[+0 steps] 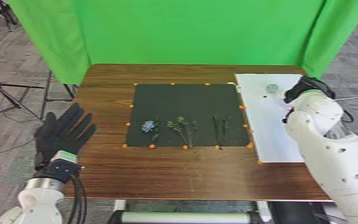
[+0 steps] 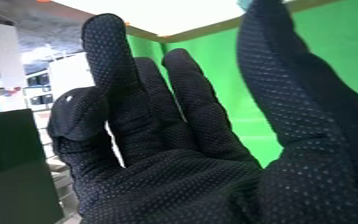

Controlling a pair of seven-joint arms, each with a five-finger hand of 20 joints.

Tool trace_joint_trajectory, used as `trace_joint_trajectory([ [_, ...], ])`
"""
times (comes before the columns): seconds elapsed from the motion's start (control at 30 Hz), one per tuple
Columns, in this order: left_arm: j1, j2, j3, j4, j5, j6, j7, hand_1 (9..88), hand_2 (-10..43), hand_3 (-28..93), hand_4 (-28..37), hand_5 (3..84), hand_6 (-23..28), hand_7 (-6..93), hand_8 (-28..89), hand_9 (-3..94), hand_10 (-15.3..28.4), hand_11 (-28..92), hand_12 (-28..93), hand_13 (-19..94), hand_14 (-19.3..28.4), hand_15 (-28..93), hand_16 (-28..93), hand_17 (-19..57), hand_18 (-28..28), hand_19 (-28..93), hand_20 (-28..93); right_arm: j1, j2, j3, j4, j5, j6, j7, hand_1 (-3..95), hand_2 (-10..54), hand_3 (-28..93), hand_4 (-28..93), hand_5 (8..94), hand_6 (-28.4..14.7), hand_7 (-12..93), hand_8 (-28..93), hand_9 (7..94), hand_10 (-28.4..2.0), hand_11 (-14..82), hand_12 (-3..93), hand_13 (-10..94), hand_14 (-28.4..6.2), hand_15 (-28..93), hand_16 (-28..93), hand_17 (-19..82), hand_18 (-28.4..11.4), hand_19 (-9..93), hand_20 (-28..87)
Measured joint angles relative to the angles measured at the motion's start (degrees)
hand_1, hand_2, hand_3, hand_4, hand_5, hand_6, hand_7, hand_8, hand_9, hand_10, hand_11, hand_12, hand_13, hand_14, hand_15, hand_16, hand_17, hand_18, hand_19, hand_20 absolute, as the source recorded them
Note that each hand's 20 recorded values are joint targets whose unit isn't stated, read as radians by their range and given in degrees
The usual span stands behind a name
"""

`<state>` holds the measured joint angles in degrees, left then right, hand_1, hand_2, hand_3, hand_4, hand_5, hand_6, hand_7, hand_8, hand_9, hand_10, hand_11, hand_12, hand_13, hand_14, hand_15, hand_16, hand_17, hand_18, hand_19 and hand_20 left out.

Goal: Arrange flowers

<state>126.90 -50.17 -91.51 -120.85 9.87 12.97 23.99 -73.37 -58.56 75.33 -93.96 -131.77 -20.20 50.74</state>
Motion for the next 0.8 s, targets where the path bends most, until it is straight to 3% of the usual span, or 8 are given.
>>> trace_joint_trajectory([
  [0.17,0.34,-0.35,-0.02,-0.02,0.00,0.05,-0.01,24.8,9.2,73,-28.3,38.9,6.7,15.2,-9,31.3,11.0,17,11,21,12.9,29,-6,-6.5,13.4,33,12,-0.65,0.23,1.06,0.05,0.06,-7.28,-0.62,48.0,-9.5,80,-28,50.5,-8.4,12,-11,47.8,-15.6,10.8,11.9,54,-15.5,54,19,33,-27.1,90,42],
  [0.27,0.41,-0.59,-0.03,-0.02,0.03,0.03,-0.05,24.8,9.2,73,-28.3,38.9,6.7,15.2,-9,31.4,11.0,17,11,21,12.9,30,-7,-6.5,13.4,33,12,-0.92,0.05,1.06,0.30,0.08,-8.77,-0.92,49.1,-9.5,80,-28,51.1,-7.9,12,-11,48.6,-15.2,10.8,12.0,55,-14.8,54,20,33,-26.9,89,42],
  [0.37,0.40,-0.77,-0.02,-0.02,0.05,0.03,-0.06,24.7,9.2,73,-28.3,38.9,6.7,15.3,-9,31.4,11.0,17,11,21,12.9,30,-7,-6.5,13.4,33,12,-0.95,-0.31,0.80,1.11,0.08,-8.75,-1.15,53.1,-9.5,73,-28,56.7,-4.6,16,-12,56.8,-13.4,12.6,12.8,60,-11.3,50,33,35,-25.5,90,43],
  [0.47,0.34,-0.77,0.09,-0.02,0.04,0.02,-0.01,24.7,9.2,73,-28.3,38.9,6.7,15.3,-9,31.5,11.0,17,11,21,12.9,30,-7,-6.5,13.4,33,12,-1.05,-0.50,-0.06,2.58,-0.49,-6.37,-1.84,55.3,-9.5,69,-28,64.4,-1.4,20,-10,66.7,-12.1,13.7,14.4,65,-8.9,49,38,38,-24.3,91,43],
  [0.6,0.33,-0.70,0.22,-0.01,-0.09,0.04,0.14,24.7,9.4,72,-28.3,39.0,6.6,15.4,-9,31.6,11.1,17,11,21,12.8,30,-7,-6.5,13.4,33,12,-2.26,-0.52,-1.66,4.20,-4.31,2.88,-3.55,59.9,-9.5,65,-28,75.0,0.2,24,1,85.3,-8.3,7.1,35.7,71,-7.0,49,43,41,-22.9,93,45],
  [0.8,0.41,-0.26,0.12,-0.02,-0.99,0.49,1.22,24.6,9.5,73,-28.3,39.0,6.7,15.4,-9,31.8,11.3,17,10,21,12.9,30,-7,-6.6,13.5,34,12,-3.92,-0.68,-1.86,4.92,-6.36,6.39,-5.36,61.4,-9.5,67,-28,79.5,0.4,26,4,90.1,-7.5,8.2,40.7,73,-6.1,49,46,42,-22.3,93,45],
])
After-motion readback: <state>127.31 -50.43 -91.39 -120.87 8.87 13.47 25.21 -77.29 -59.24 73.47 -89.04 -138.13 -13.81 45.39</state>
